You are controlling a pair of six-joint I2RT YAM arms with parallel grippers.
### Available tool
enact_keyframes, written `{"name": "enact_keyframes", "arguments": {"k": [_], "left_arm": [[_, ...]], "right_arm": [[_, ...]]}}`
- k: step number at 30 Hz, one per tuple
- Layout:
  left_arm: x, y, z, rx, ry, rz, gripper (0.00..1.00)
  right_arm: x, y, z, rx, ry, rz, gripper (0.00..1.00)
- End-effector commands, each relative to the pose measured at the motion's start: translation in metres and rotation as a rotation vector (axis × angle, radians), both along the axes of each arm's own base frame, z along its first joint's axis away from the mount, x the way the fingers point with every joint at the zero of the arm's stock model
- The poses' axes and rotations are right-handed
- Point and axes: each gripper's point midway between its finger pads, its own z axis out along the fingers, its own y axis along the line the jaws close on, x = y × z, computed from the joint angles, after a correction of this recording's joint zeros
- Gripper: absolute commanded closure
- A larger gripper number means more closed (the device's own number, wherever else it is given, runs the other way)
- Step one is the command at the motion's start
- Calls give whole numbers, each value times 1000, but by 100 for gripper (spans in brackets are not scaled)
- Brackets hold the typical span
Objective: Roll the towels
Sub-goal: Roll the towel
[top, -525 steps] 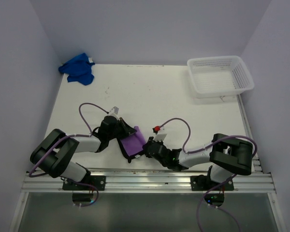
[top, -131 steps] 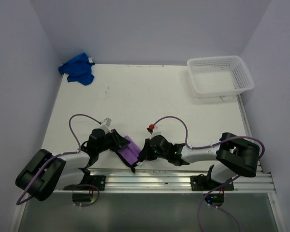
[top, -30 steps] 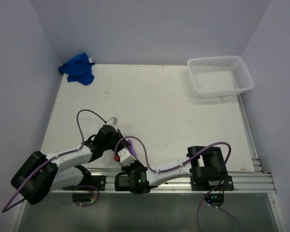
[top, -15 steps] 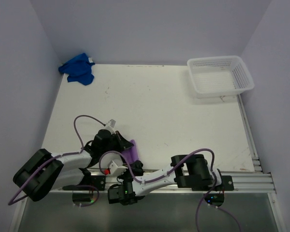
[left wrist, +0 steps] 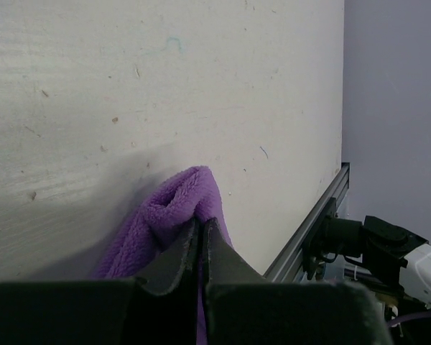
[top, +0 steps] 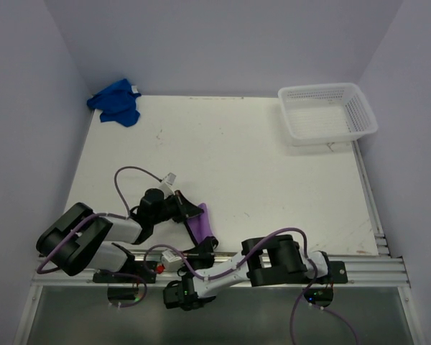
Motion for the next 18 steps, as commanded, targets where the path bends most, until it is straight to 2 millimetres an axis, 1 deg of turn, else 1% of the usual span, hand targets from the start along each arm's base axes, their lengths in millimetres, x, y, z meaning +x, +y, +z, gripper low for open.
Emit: {"name": "enact_keyframes", "arguments": {"k": [1,2,3,5,6,8,10,13,14,15,17,18], "left_arm": [[41,11,24,1,-178,119,100],[38,13,21,5,-176,123,100],[31,18,11,20,-153,128,100],[25,23,3,30,-131,135,100],[18,27,-5,41,-109,137,100],[13,31,-9,47,-97,146,100],[8,36,-20,81,-63,151,100],[6,43,-28,120,-43,174,100],[6,47,-32,134,-34,190,100],[7,49,-34,145,-28,198,100],[6,52,-41,172,-7,211,100],[7,53,-42,180,2,216,100]], "right_arm": [[-20,6,7,41,37,65,100],[-20,7,5,51,47,64,100],[-22,5,3,52,57,64,100],[-22,5,1,59,66,62,100],[-24,4,0,58,69,64,100],[-26,6,-1,66,83,66,100],[-29,7,-4,73,108,68,100],[-33,7,-8,116,157,62,100],[-36,10,-13,146,195,61,100],[-38,7,-13,164,215,60,100],[-43,10,-17,216,272,54,98],[-44,7,-17,230,292,52,96]]}}
